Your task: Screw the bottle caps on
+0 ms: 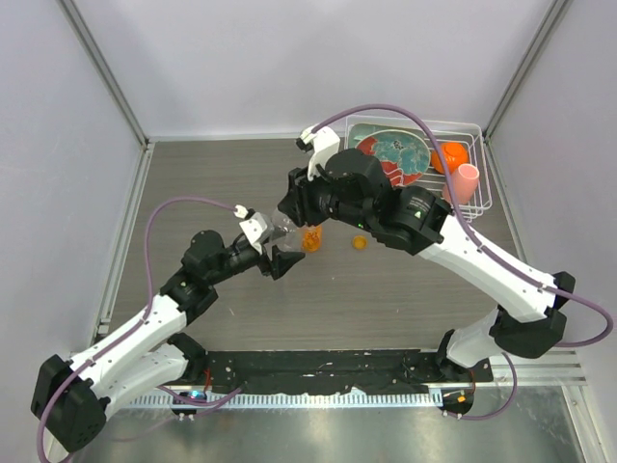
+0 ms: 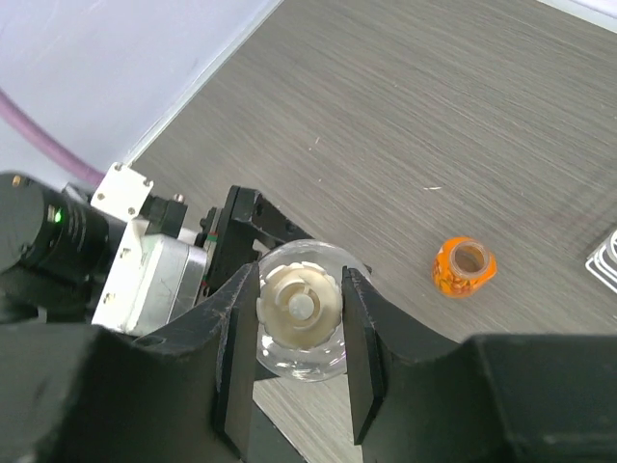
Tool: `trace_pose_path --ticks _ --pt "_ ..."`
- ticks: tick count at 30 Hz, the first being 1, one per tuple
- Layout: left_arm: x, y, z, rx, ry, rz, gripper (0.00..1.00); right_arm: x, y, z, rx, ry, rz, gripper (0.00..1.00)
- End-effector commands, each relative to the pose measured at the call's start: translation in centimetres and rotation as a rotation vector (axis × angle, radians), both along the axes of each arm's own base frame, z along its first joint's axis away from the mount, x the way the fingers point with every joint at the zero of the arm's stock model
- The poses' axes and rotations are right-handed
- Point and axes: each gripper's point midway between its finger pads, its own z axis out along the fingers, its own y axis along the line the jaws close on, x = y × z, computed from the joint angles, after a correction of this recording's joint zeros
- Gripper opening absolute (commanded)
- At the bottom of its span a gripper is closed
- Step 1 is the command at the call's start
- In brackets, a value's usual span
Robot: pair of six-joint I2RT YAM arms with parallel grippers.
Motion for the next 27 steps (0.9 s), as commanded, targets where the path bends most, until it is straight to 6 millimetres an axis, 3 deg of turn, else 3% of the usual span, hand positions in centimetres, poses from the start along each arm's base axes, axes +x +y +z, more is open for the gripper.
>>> trace_pose_path --ticks 1,6,10,13,15,17,20,23,27 --pt "2.8 2.3 7.8 -0.214 -0.179 0.22 0.0 0.0 -0.1 -4.5 -0.084 0.11 -0.126 0.01" --pt "3.5 2.9 5.5 -0.18 -0.154 0.272 0.0 1.1 0.1 -5.3 -0.117 0.118 -0.207 0.01" --pt "3.4 3.0 5.1 -0.171 -0.153 0.273 0.0 1.2 0.5 -5.3 -0.122 0.124 -0.212 0.04" --pt "3.4 3.0 5.1 -0.162 -0.157 0.27 0.0 1.3 0.4 -3.8 -0.103 0.097 -0.207 0.2" --pt "3.4 2.9 4.8 -0.156 -0.151 0.264 0.0 1.3 0.5 -2.0 -0.072 0.072 -0.195 0.38" --pt "3.2 2.8 4.8 -0.155 -0.146 0.253 0.0 1.1 0.4 0.0 -0.051 0.045 -0.165 0.47" --pt "2.8 2.5 4.2 -0.147 -0.125 0.23 0.0 0.4 0.2 2.6 -0.02 0.01 -0.114 0.59" --pt "2.1 2.1 3.8 -0.168 -0.068 0.197 0.0 -1.6 0.2 4.5 -0.007 -0.002 0.023 0.71" --pt "0.1 1.0 3.4 -0.169 -0.003 0.081 0.0 -3.0 -1.9 5.2 -0.05 -0.028 0.083 0.77"
